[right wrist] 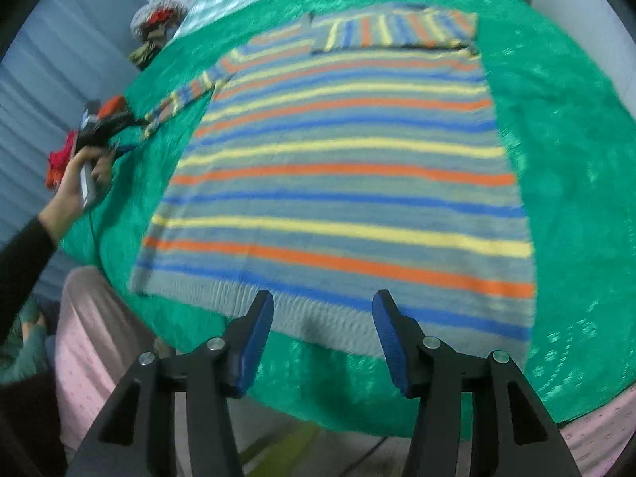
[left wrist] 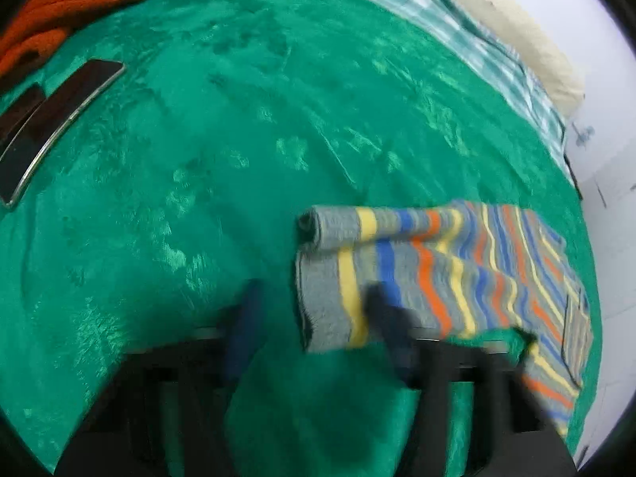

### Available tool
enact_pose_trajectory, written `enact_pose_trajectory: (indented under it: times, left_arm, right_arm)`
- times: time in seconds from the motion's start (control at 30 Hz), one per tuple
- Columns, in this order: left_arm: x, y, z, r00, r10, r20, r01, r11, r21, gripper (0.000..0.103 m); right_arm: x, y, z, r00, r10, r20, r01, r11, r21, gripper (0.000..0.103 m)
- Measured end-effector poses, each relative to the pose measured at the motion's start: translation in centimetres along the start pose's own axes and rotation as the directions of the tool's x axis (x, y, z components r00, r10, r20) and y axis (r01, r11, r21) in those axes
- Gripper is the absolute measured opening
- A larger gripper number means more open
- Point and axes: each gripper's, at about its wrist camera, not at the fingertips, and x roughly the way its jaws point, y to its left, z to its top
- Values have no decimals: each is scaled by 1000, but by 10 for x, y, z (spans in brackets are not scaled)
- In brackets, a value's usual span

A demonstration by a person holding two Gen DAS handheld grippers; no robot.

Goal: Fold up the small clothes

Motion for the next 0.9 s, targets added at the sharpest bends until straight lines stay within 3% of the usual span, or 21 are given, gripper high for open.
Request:
enact_pose_trajectory:
  times: [0.03,0.07,0.1,0.17,0.2,0.27,0.3,0.33,0.37,0.4,0.43,0.47,0.5,0.6,0.63,0.7,0.8,0.9]
  left_arm:
    - [-2,0,-1,998,-61,-17,60,998,-15,1]
    - [-11,-1,-3,996,-85,-3,85,996,-2,1]
    - [-18,-3,-6,998,-63,9,63,998,33,1]
    - [-18,0,-17,999,15,-35,-12,997,77,1]
    - [-14,3,-22,997,34,-73,-28,996,86,2]
    - [-16,0,-27,996,36,-77,-26,992,126,9]
    - [-18,-2,-26,997,18,-77,-7,991,131,17]
    - [-20,-3,-26,997,-5,-78,14,992,124,42]
    - [-21,-2,-24,997,-34,-69,41,993,108,58]
    - [-20,1,-21,998,-44,-45,48,994,94,80]
    - [-19,3,-19,999,-33,-10,33,997,69,86]
    - [-14,5,-19,1000,-25,-7,25,999,47,85]
    - [-7,7,-17,999,-29,-16,29,999,13,76]
    - [10,4,1,996,-84,-37,81,994,-72,3]
    - [10,-2,9,997,-70,-39,66,993,-97,1]
    - [-5,-30,26,999,-38,18,39,998,-49,1]
    - [-38,-115,41,993,-51,107,37,991,130,1]
    - [-68,-225,28,977,-138,160,75,934,348,1]
  right_arm:
    - [3,1,-2,1000,0,-11,0,1000,-2,52]
    - [6,3,-3,1000,0,-19,0,1000,-5,52]
    - [7,3,-4,1000,-7,-20,7,1000,-6,52]
    - [7,2,-3,1000,-19,-10,19,1000,-8,52]
    - [6,1,-2,1000,-24,-4,24,1000,-8,52]
    - [6,-1,0,999,-32,6,32,999,-3,52]
    - [7,-3,2,999,-31,5,31,1000,0,52]
    - [8,-4,3,1000,-30,2,30,1000,2,52]
    - [9,-4,4,1000,-30,0,30,1000,1,52]
    - [11,-4,5,1000,-31,-4,31,1000,-3,52]
    - [12,-3,6,1000,-30,-6,30,1000,-9,52]
    - [12,-1,6,1000,-29,-3,29,999,-16,52]
    - [11,2,6,1000,-28,0,28,999,-22,52]
    - [11,9,4,1000,-28,5,28,998,-50,52]
    - [11,11,3,1000,-27,5,27,998,-56,52]
    - [11,12,0,1000,-19,6,19,998,-53,52]
    - [9,8,-5,1000,-11,19,12,999,-44,52]
    - [7,2,-7,999,-9,35,10,999,-40,52]
